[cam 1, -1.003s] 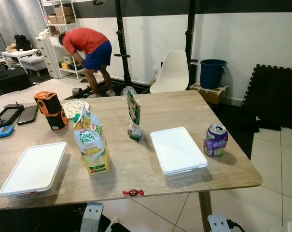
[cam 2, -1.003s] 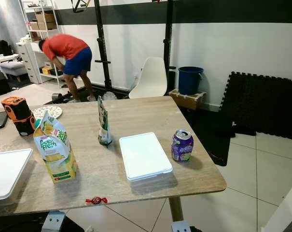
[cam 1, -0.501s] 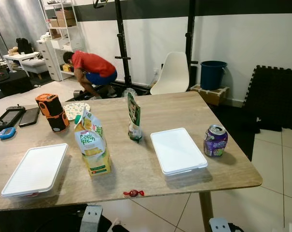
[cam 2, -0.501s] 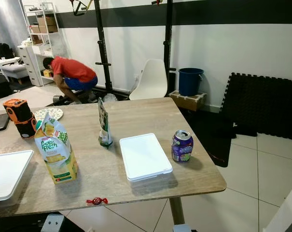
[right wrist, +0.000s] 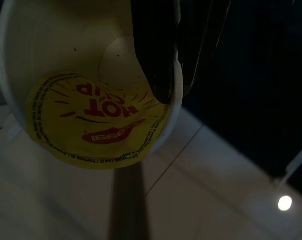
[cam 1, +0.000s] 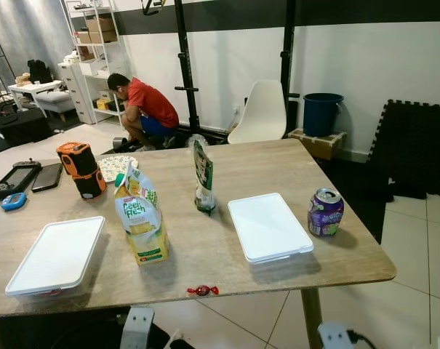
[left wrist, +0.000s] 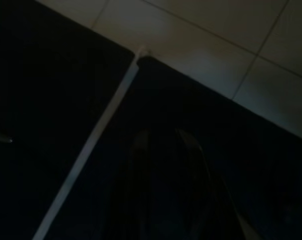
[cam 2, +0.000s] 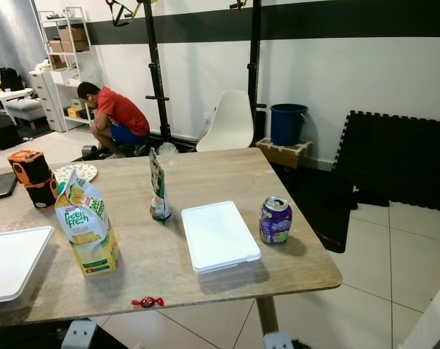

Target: Restocking fridge

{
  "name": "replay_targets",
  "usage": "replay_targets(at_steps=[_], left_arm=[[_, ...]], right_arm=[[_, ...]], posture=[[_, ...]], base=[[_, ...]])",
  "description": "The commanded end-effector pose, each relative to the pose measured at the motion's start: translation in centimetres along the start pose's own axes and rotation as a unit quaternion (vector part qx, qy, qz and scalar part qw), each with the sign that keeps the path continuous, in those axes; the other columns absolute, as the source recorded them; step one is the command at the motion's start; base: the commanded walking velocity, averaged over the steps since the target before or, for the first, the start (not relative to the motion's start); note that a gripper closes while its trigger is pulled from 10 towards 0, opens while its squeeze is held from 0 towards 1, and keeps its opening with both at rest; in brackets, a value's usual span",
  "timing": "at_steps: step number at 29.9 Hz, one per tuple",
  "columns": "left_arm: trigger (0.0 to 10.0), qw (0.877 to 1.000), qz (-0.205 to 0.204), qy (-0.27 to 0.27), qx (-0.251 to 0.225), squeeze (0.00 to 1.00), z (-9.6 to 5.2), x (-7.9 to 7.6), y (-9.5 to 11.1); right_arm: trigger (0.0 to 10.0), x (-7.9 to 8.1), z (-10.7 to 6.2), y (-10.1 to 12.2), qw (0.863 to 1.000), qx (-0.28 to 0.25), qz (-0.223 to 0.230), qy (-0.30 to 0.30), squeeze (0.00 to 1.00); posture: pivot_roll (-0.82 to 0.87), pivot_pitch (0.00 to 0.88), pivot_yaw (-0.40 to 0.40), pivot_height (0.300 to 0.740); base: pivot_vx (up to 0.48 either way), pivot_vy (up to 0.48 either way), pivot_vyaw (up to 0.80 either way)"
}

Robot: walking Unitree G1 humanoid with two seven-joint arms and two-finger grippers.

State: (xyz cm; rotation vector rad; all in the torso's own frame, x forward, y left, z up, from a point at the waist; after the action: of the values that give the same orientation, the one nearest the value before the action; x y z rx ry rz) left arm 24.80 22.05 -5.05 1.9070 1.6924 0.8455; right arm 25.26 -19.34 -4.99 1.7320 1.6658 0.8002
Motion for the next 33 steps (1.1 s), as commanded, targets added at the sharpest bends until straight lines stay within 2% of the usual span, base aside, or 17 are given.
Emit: replay_targets(at_steps=[1,4,5,6,8,10,17,26,31,33], left_arm=[[10.0,0.999,-0.006,0.012,-0.037,0.00,0.2,0.8,2.3],[10.0,1.000,-0.001,0.008,-0.025,0.00,0.1,0.7,1.4],[10.0,1.000,0.008,0.004,-0.004,0.00,-0.1,0.5,-0.2],[10.0,1.000,0.008,0.004,-0.004,0.00,-0.1,0.5,-0.2],[10.0,0.999,0.008,0.002,0.035,0.00,-0.8,0.2,-3.4],[10.0,0.999,0.001,0.003,0.049,0.00,-1.2,0.1,-4.7],[10.0,0.999,-0.001,0.007,0.054,0.00,-1.3,0.1,-5.0],[10.0,0.998,-0.033,0.021,0.048,0.00,-1.2,0.9,-4.6],[10.0,0.998,-0.041,0.034,0.017,0.00,-0.8,2.0,-2.4],[10.0,0.998,-0.043,0.034,0.014,0.00,-0.8,2.1,-2.3]], right_arm=[[10.0,0.1,0.1,0.4,1.000,-0.010,0.010,-0.001,0.00],[10.0,0.0,0.0,0.1,1.000,-0.007,0.010,-0.003,0.00],[10.0,0.1,-0.3,-0.9,1.000,0.007,0.000,0.000,0.00],[10.0,0.1,-0.3,-0.9,1.000,0.007,0.000,0.000,0.00],[10.0,0.5,-0.9,-3.2,0.999,0.037,-0.024,0.012,0.00],[10.0,0.7,-1.3,-4.3,0.998,0.050,-0.034,0.019,0.00],[10.0,0.7,-1.2,-3.9,0.997,0.048,-0.050,0.025,0.00],[10.0,0.7,-0.7,-2.3,0.998,0.027,-0.051,0.025,0.00],[10.0,0.6,-0.3,-0.9,0.999,0.006,-0.048,0.025,0.00],[10.0,0.6,-0.2,-0.7,0.999,0.004,-0.046,0.025,0.00]], posture=[[0.01,0.007,0.071,0.740],[0.01,0.011,0.066,0.740],[0.01,0.014,0.068,0.740],[0.01,0.014,0.068,0.740],[0.02,0.024,0.063,0.740],[0.02,0.025,0.060,0.740],[0.02,0.028,0.056,0.740],[0.01,0.034,0.044,0.740],[0.01,0.038,0.042,0.740],[0.01,0.038,0.042,0.740]], base=[[0.000,0.000,0.00],[0.000,0.000,0.00],[0.000,0.000,0.00],[0.000,0.000,0.00],[0.000,0.000,0.00],[0.000,0.000,0.00],[0.000,0.000,0.00],[0.000,0.000,0.00],[0.000,0.000,0.00],[0.000,0.000,0.00]])
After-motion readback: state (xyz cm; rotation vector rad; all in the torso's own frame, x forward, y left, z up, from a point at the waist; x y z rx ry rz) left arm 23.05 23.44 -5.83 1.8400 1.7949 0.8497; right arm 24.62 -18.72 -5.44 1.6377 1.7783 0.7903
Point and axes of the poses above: a point about 5 cm out from each wrist's last joint towards the gripper, its own z axis pointing out of the wrist towards the gripper, its own y axis along the axis of the wrist's last joint, x = y × z, the point moved 1 cm from there along z, pointing out of the wrist towards the gripper, and after that the axes turned 8 degrees about z, right-handed, at the moved point
